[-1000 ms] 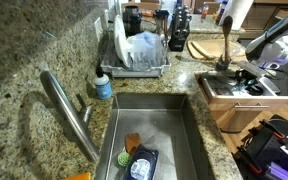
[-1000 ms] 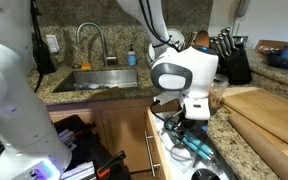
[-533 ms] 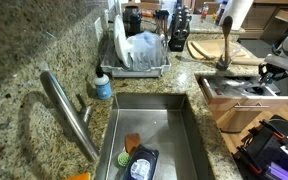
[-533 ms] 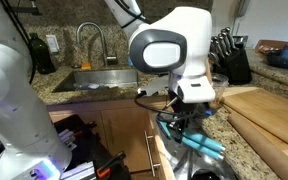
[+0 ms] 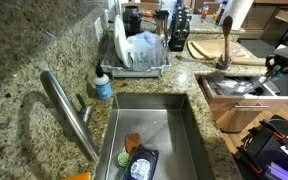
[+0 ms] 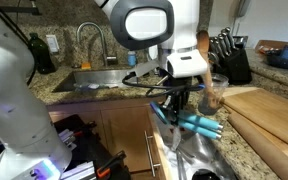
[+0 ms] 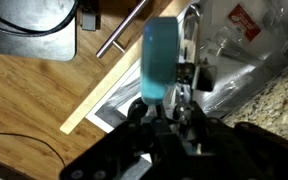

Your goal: Put the can opener in the drawer then put it back on the counter top

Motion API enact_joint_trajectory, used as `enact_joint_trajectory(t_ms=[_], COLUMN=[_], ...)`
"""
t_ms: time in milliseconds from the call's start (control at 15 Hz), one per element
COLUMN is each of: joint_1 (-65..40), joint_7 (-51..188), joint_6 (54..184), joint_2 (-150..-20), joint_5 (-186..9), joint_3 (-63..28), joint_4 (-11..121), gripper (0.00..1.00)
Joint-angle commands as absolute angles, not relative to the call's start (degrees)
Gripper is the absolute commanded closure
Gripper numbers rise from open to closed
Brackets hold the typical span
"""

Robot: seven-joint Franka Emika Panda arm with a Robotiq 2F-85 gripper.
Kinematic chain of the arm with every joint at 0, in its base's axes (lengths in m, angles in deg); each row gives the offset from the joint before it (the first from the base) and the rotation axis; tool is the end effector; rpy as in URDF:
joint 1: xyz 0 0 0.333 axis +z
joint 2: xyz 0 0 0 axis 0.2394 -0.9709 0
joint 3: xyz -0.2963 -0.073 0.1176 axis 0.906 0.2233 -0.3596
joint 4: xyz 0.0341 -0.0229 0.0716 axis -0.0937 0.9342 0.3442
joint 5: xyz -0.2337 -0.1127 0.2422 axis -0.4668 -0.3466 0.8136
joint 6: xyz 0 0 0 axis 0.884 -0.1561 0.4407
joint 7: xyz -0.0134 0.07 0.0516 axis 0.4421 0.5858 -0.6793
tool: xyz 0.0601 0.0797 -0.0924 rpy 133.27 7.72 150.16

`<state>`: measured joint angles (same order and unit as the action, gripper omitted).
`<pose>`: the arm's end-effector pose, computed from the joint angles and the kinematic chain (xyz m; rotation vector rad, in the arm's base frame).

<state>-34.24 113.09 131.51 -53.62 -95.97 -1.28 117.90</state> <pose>0.2928 -0.2456 0.3281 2.3739 -2.0422 0.1828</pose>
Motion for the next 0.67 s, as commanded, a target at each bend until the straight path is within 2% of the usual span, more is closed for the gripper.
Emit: enact_joint_trajectory(t_ms=[0, 333, 600], joint_1=[-35.3, -26.5, -26.9], joint_7=[111.2, 108.0, 104.5], joint_6=[130.3, 133.8, 139.0], joint_2=[-52.3, -57.7, -61.0], joint_5=[-89.8, -64.5, -55.5], joint_3=[-3.8, -0.4, -3.6], joint_4=[118.8, 113.1, 110.4], gripper=[0.95, 0.95, 0.95])
